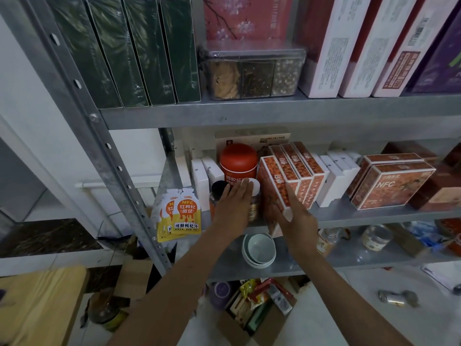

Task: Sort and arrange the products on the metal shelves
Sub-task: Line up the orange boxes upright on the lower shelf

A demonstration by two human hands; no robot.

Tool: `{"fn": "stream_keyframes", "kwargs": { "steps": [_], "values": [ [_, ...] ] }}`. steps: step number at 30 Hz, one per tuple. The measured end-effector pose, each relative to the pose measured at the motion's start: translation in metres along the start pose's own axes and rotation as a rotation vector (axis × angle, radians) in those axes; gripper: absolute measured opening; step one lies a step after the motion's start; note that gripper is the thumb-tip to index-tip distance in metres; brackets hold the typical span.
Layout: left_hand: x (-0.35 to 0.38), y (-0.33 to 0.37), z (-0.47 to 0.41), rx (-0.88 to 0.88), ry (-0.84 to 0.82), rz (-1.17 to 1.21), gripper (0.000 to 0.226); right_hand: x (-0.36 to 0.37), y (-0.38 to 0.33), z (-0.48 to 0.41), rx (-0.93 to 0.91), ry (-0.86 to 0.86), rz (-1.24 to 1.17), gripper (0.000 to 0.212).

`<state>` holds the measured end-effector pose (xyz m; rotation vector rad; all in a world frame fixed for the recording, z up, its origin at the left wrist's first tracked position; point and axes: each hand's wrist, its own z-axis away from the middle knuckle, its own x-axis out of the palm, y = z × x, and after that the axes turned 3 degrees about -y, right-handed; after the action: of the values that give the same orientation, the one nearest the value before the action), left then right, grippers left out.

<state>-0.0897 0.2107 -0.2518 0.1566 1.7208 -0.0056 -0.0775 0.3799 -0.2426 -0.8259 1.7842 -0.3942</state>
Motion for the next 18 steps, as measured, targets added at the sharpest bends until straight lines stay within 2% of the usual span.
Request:
{"fn": "stream_keyframes", "kwargs": {
  "steps": [3, 5, 7, 10, 13, 15, 18],
  "values": [
    [0.004, -0.001, -0.001, 0.004, 0.015, 0.002, 0.082, 0.004, -0.001, -0.007, 0.064, -0.125, 0.059, 0.071],
    [0.005, -0.002, -0.001, 0.003, 0.009, 0.004, 0.083, 0.002, -0.002, -0.013, 0.041, -0.201, 0.07, 0.084],
    [0.006, -0.002, -0.002, 0.005, -0.002, 0.008, 0.084, -0.002, 0.0, -0.018, -0.004, -0.261, 0.183, 0.097],
    [0.007, -0.002, -0.002, 0.002, 0.012, 0.009, 0.086, -0.008, 0.004, -0.023, -0.104, -0.21, 0.495, 0.091],
    [0.006, -0.001, -0.001, 0.0, 0.019, 0.013, 0.088, -0.002, 0.001, -0.028, -0.186, -0.079, 0.501, 0.094],
    [0.006, -0.001, -0.001, -0.007, 0.008, 0.019, 0.088, 0.004, -0.002, -0.036, -0.185, -0.097, 0.537, 0.095],
    [0.005, -0.001, -0.001, -0.007, -0.005, 0.002, 0.089, 0.015, 0.0, -0.055, -0.143, -0.136, 0.573, 0.086]
  ]
}}
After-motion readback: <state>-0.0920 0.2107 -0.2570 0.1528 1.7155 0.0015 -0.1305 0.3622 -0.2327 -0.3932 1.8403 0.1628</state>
